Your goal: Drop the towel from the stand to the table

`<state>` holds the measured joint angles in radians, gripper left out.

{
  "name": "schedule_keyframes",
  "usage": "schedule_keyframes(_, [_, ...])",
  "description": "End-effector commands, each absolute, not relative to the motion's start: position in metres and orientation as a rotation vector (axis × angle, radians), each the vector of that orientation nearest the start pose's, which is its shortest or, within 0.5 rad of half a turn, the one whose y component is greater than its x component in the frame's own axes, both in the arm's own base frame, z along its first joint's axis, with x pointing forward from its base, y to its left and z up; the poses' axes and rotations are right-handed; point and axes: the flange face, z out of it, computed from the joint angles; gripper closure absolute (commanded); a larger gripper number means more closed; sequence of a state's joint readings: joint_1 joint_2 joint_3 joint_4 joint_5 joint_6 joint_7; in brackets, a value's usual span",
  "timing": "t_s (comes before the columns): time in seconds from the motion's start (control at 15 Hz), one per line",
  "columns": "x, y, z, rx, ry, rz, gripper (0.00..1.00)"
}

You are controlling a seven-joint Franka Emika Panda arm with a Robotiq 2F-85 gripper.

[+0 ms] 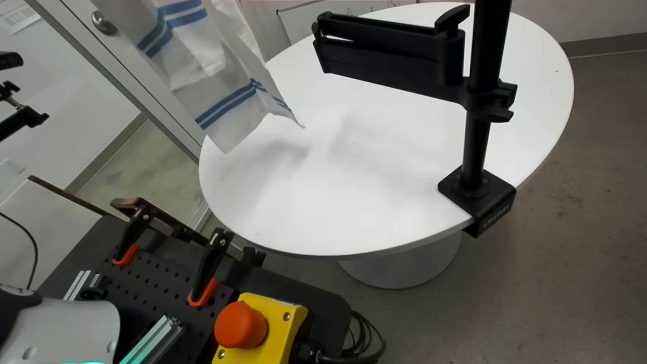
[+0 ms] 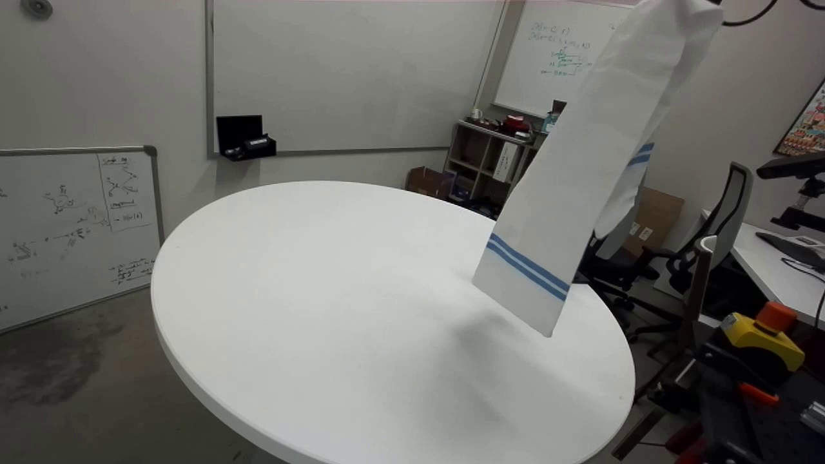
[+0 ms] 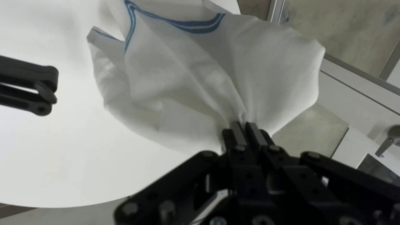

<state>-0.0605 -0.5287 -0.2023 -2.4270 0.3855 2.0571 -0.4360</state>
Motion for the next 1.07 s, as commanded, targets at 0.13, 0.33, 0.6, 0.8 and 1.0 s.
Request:
schedule_keyframes(0.13, [0.389, -0.069, 0.440, -2.809, -0.164, -0.174, 0.98])
schedule_keyframes(0.33, [0.390, -0.056, 0.402, -2.874, -0.213, -0.057, 0.98])
schedule_keyframes(0.6, [0.399, -0.046, 0.360, -2.989, -0.278, -0.055, 0.98])
schedule_keyframes(0.8, [0.407, -0.044, 0.336, -3.041, -0.288, -0.141, 0.98])
schedule_keyframes(1.0, [0.413, -0.043, 0.313, -3.074, -0.261, -0.246, 0.98])
